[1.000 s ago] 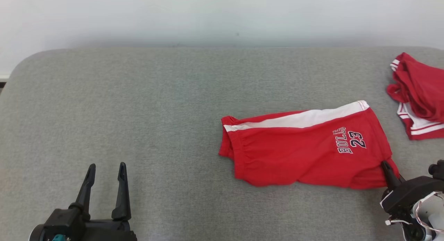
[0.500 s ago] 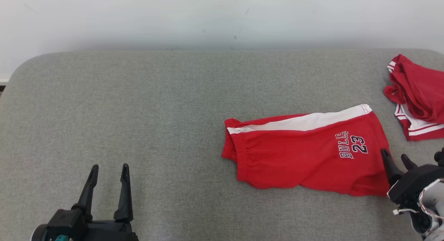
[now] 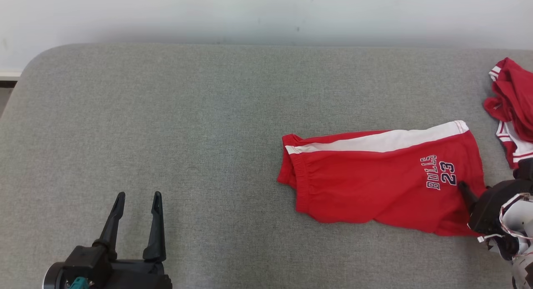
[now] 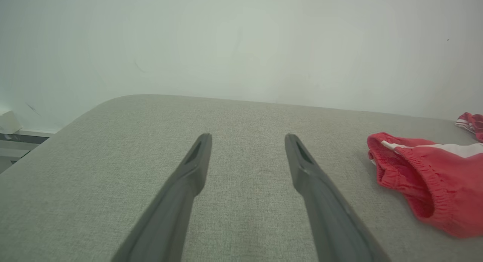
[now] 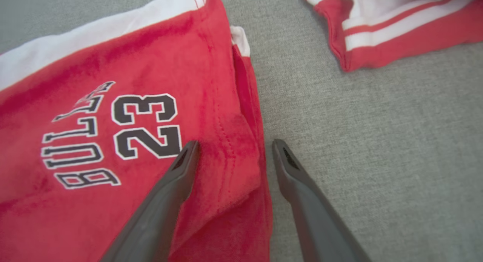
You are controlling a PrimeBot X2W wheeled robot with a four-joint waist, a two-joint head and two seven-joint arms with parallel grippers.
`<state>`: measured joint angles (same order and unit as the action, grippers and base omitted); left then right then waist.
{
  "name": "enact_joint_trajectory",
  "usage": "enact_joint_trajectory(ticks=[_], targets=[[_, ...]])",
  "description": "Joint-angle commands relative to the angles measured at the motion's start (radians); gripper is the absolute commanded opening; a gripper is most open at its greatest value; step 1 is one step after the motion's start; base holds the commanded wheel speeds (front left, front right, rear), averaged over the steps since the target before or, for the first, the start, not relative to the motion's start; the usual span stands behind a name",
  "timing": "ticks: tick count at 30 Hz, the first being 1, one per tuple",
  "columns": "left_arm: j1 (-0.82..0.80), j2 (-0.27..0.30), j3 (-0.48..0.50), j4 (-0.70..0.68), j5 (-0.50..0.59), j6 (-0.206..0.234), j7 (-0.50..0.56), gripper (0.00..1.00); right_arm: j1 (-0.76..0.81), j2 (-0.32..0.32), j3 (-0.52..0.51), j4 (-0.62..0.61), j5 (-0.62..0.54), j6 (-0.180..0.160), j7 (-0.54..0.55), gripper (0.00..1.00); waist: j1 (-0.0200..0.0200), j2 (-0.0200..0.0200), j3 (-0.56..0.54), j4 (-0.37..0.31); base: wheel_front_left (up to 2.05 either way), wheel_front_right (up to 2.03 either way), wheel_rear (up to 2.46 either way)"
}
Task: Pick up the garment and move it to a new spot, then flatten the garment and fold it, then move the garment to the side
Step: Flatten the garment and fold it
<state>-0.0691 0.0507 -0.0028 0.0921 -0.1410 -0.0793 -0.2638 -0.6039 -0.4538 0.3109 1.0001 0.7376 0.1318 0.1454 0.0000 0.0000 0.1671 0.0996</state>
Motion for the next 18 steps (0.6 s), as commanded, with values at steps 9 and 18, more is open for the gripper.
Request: enact_joint_trajectory(ticks=[9,18], targets=[[0.004,0.000,0.006,0.014,0.000,0.006,0.000,1.00,-0.016,-0.010,0.015,0.027,0.033,-0.003,-0.003,0.00,0.0000,0.0000,-0.019,0.000,0.00,0.00,0.00],[0.020,0.000,0.005,0.016,-0.001,0.008,0.000,1.00,-0.040,-0.013,0.040,-0.045,0.063,-0.003,-0.054,0.00,0.0000,0.0000,-0.047,-0.008,0.00,0.00,0.00]])
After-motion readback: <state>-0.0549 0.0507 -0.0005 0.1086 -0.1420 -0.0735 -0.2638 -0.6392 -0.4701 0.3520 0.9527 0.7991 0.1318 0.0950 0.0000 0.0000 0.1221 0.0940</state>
